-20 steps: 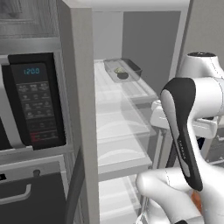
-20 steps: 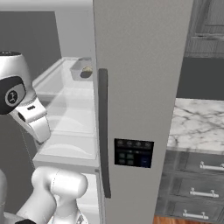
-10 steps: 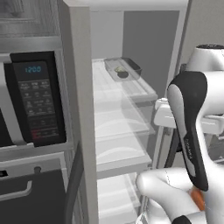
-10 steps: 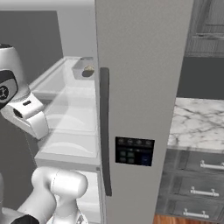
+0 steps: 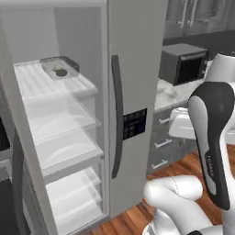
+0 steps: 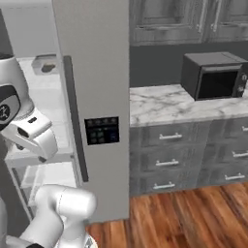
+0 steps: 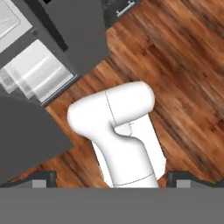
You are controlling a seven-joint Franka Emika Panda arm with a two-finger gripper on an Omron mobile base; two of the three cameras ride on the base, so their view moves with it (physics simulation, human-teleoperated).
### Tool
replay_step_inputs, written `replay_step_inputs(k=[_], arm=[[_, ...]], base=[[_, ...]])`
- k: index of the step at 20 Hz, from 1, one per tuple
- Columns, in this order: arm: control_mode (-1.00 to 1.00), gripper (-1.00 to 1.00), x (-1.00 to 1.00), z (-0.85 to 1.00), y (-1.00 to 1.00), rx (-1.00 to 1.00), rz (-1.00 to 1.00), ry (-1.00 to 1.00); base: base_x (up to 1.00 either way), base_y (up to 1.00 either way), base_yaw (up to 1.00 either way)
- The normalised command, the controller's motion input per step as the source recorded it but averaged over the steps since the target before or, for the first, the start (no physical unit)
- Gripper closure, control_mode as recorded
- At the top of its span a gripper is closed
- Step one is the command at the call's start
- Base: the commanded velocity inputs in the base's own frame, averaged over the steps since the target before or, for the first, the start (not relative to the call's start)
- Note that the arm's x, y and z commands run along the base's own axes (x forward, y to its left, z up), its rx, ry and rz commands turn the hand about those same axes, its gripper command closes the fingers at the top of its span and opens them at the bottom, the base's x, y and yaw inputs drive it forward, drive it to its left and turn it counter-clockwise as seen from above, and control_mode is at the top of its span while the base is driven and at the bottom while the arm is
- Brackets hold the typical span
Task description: Place two dumplings into each of the tupperware containers and then place the containers in the fridge.
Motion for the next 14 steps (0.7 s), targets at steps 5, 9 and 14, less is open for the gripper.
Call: replay_step_inputs(k=[5, 9, 14], arm=[[1.00, -1.00, 0.00, 0.00, 0.00, 0.00, 0.00, 0.00], [1.00, -1.00, 0.00, 0.00, 0.00, 0.00, 0.00, 0.00], [1.00, -1.00, 0.00, 0.00, 0.00, 0.00, 0.00, 0.00]], base=[[-0.01, 0.00, -0.99], [0.00, 0.00, -0.97], [0.17, 0.00, -0.83]])
